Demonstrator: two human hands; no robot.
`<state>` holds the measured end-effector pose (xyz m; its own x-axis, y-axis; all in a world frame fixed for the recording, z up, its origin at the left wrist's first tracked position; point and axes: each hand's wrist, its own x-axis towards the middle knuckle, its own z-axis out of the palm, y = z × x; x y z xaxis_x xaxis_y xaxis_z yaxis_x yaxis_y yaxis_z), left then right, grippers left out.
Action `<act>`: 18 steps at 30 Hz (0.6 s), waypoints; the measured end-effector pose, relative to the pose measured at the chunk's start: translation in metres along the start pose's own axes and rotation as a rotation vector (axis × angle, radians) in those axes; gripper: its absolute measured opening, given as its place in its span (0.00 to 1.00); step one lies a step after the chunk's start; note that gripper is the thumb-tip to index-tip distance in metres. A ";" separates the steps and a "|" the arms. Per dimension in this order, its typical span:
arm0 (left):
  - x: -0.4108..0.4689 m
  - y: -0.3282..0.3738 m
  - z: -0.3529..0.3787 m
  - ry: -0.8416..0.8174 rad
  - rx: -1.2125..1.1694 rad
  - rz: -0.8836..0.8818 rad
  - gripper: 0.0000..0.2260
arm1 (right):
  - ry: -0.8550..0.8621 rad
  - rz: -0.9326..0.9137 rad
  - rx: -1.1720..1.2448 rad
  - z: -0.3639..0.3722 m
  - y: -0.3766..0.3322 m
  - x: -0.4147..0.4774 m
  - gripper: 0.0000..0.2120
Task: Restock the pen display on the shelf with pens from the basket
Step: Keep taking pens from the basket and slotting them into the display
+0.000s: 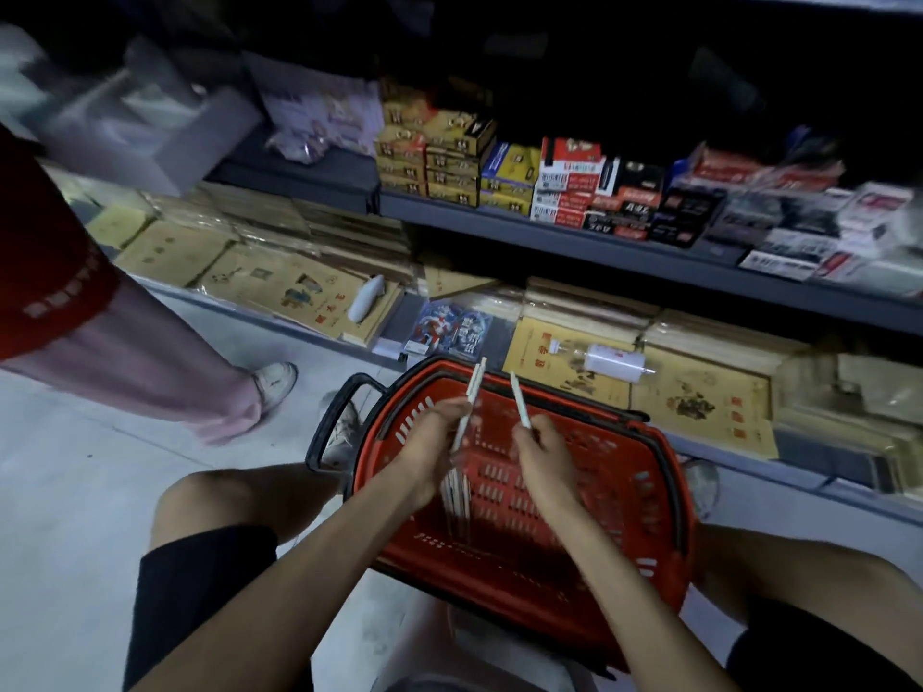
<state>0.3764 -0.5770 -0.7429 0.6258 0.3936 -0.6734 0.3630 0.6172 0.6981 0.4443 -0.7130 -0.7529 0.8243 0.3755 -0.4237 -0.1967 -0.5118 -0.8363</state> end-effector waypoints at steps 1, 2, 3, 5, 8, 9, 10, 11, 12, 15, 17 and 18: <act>-0.007 0.009 0.004 -0.032 0.001 0.037 0.09 | -0.002 -0.025 0.016 -0.005 -0.014 -0.005 0.09; -0.014 0.018 0.008 -0.052 0.000 0.073 0.09 | 0.004 -0.063 0.026 -0.011 -0.027 -0.010 0.09; -0.021 0.026 0.012 -0.068 0.002 0.105 0.10 | 0.015 -0.105 0.024 -0.017 -0.040 -0.016 0.08; -0.038 0.043 0.020 -0.105 -0.012 0.165 0.11 | 0.037 -0.199 0.008 -0.030 -0.062 -0.028 0.08; -0.064 0.067 0.033 -0.188 -0.012 0.256 0.05 | 0.054 -0.287 0.080 -0.049 -0.090 -0.042 0.06; -0.072 0.075 0.037 -0.207 -0.005 0.285 0.04 | 0.071 -0.304 0.110 -0.055 -0.100 -0.047 0.06; -0.080 0.082 0.041 -0.209 -0.001 0.314 0.05 | 0.087 -0.318 0.148 -0.062 -0.110 -0.052 0.05; -0.086 0.089 0.045 -0.200 0.000 0.344 0.08 | 0.095 -0.330 0.194 -0.069 -0.120 -0.057 0.05; -0.092 0.095 0.048 -0.196 -0.002 0.371 0.09 | 0.093 -0.347 0.237 -0.076 -0.131 -0.063 0.06; -0.112 0.116 0.060 -0.238 -0.014 0.433 0.07 | 0.105 -0.406 0.309 -0.097 -0.165 -0.079 0.08; -0.124 0.130 0.070 -0.246 -0.016 0.464 0.10 | 0.117 -0.407 0.348 -0.110 -0.185 -0.087 0.09; -0.131 0.136 0.075 -0.251 -0.007 0.478 0.12 | 0.118 -0.407 0.365 -0.116 -0.194 -0.092 0.10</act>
<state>0.3956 -0.5955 -0.5421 0.8661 0.4574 -0.2015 -0.0068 0.4138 0.9103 0.4683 -0.7379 -0.5112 0.9217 0.3874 -0.0170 -0.0040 -0.0345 -0.9994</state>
